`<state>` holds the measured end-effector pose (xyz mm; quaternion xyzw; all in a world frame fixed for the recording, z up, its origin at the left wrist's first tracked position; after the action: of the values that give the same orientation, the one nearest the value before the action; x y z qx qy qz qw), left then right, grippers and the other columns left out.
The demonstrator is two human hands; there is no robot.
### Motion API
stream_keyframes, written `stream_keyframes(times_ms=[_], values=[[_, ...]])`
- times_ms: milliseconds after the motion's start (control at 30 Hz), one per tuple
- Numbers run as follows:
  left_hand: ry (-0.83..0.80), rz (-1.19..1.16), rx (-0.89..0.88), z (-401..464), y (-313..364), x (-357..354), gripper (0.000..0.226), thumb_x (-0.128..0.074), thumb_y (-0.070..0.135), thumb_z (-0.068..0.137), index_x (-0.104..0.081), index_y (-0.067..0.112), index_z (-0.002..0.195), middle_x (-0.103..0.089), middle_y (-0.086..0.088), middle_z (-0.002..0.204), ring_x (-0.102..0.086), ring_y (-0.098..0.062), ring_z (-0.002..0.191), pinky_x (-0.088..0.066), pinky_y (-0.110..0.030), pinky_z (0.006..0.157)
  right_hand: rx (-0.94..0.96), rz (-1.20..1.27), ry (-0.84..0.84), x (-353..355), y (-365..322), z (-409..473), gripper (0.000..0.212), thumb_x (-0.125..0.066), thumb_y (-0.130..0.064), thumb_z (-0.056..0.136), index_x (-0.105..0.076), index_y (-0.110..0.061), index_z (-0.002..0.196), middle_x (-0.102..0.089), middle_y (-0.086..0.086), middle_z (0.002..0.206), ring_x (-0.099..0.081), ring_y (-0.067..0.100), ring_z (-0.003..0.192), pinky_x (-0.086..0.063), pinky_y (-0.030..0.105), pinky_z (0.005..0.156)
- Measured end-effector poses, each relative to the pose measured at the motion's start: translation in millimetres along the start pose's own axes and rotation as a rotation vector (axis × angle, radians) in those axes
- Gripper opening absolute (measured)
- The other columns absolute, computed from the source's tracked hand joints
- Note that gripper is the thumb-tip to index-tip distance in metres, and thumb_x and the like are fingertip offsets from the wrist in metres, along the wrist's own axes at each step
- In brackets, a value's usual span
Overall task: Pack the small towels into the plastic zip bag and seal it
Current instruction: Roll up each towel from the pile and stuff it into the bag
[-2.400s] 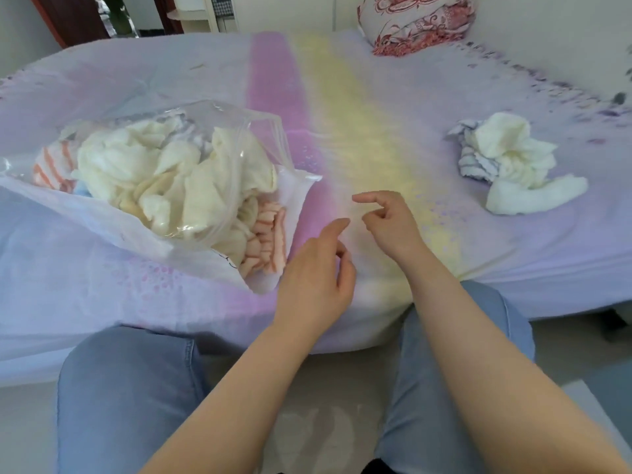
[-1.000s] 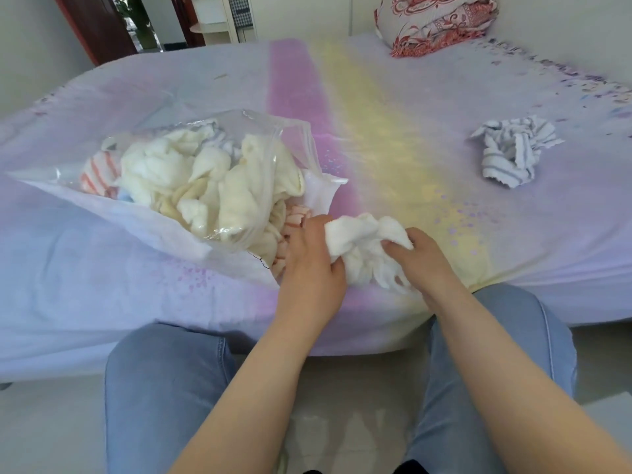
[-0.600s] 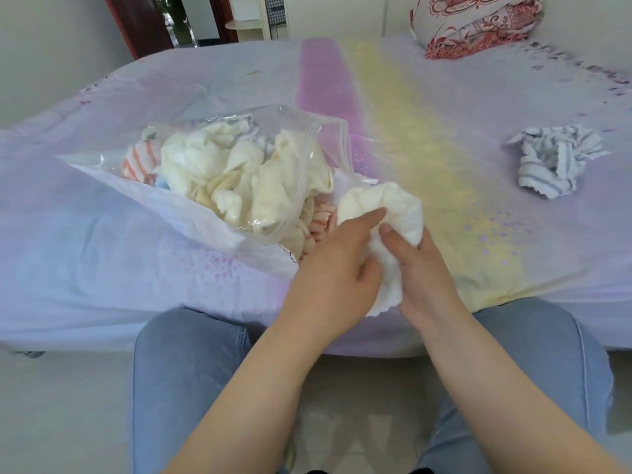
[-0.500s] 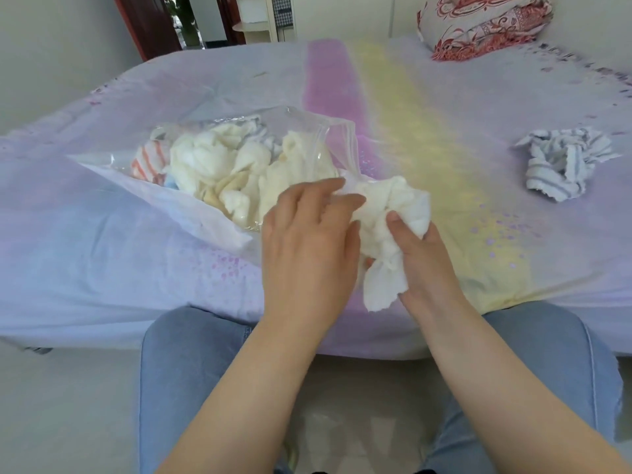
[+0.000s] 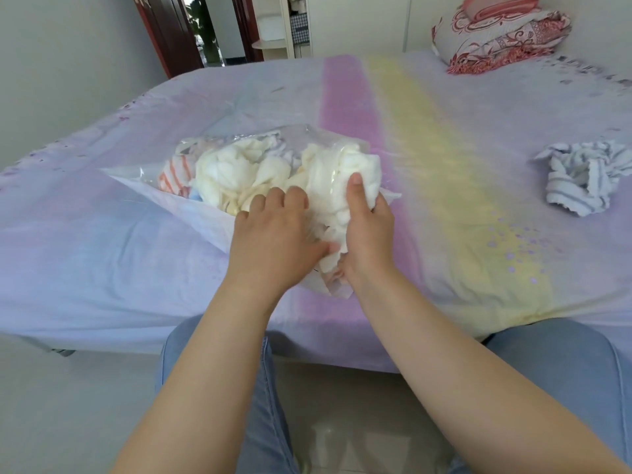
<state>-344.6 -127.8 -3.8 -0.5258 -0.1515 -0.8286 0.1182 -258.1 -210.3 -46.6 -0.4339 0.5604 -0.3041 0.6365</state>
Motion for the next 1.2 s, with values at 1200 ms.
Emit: stream_keyframes(times_ms=[1200], values=[[0.093, -0.705, -0.109, 15.0, -31.1, 21.7, 0.031, -0.039, 0.025, 0.101, -0.032, 0.022, 0.071, -0.033, 0.014, 0.064, -0.036, -0.013, 0.065, -0.033, -0.023, 0.068, 0.718, -0.654, -0.514, -25.7, 29.0, 11.3, 0.041, -0.043, -0.005, 0.09, -0.062, -0.024, 0.122, -0.058, -0.016, 0.129, -0.045, 0.0, 0.128, -0.016, 0.037, 0.118]])
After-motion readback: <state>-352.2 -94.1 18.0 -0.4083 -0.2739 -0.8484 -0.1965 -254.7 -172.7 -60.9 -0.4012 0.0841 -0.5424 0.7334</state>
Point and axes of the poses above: each hand's wrist, its own z-axis towards the middle knuckle, its own x-axis out of the back of the hand, y = z × x, the point moved 3 cm from there along z, towards the middle knuckle
